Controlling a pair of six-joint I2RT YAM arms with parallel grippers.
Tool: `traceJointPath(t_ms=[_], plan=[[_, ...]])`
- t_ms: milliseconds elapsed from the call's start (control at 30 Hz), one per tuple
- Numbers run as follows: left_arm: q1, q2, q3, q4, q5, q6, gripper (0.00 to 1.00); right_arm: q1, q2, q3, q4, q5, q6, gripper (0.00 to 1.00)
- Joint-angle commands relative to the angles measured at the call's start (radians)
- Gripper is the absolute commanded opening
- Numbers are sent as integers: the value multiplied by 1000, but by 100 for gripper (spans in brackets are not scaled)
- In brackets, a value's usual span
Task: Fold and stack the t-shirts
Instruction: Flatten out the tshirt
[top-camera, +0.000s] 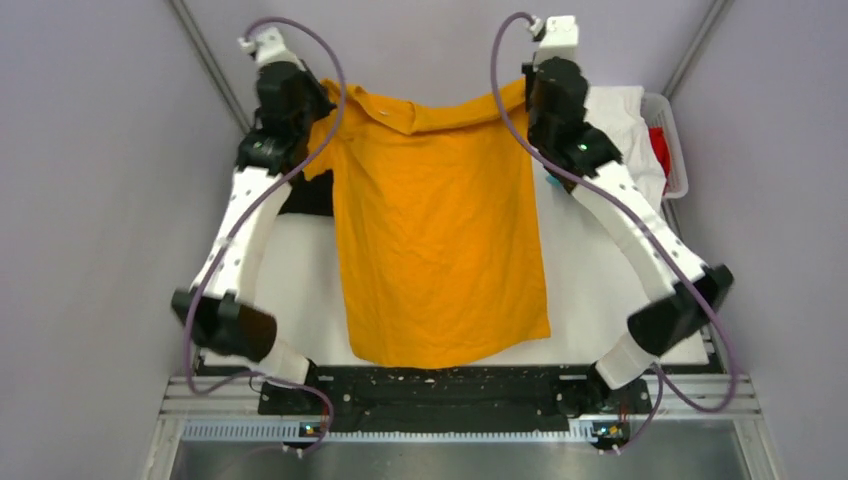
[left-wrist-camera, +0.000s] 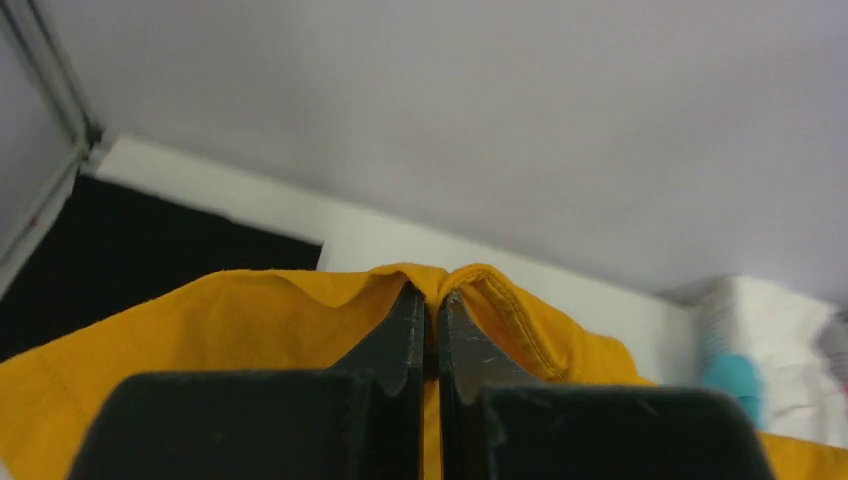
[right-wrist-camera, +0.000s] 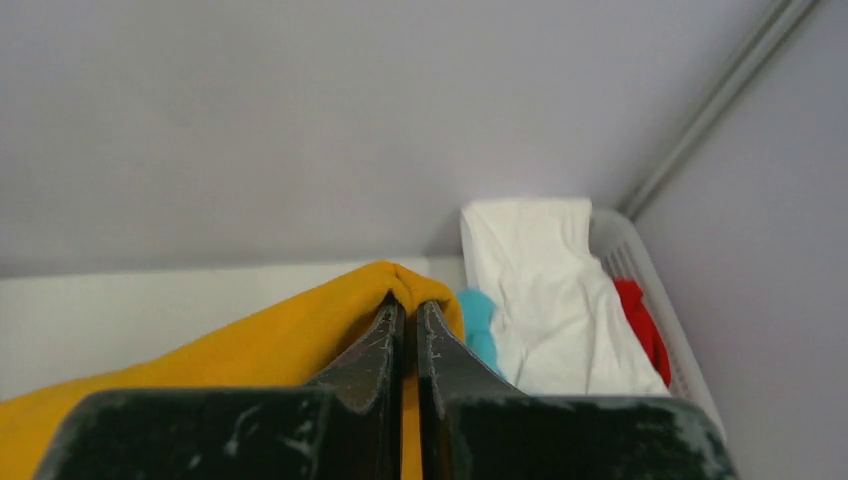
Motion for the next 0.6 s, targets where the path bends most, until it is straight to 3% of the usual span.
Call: traceJointPath(t_ms=[0,100,133,233,267,333,367,500,567], plan=[[28,282,-33,-162,-45,-76,0,-147,189,-85,-50,40,191,0],[34,467,16,-213,12,-101,0,-208,345,-84,-93,-94,300,3],[35,515,40,-235,28,-112,7,-225,392,-78,-102,-136,317,10],[35,606,86,-266,53,-114,48,-245,506,-32,-133,-194,344,16],[37,617,89,-263,61,-109,59,-249,534,-11,-147,-202,349,25],[37,622,86,-253,78,-103,76,-254,579,33,-189,-210,348,52],[37,619,82,-242,94,-92,81,-254,589,48,-204,-214,348,58],[35,578,61,-214,173,-83,91,-253,533,3,-218,-255,375,81],[33,541,23,-190,252,-82,96,-253,463,-71,-222,-319,415,97]])
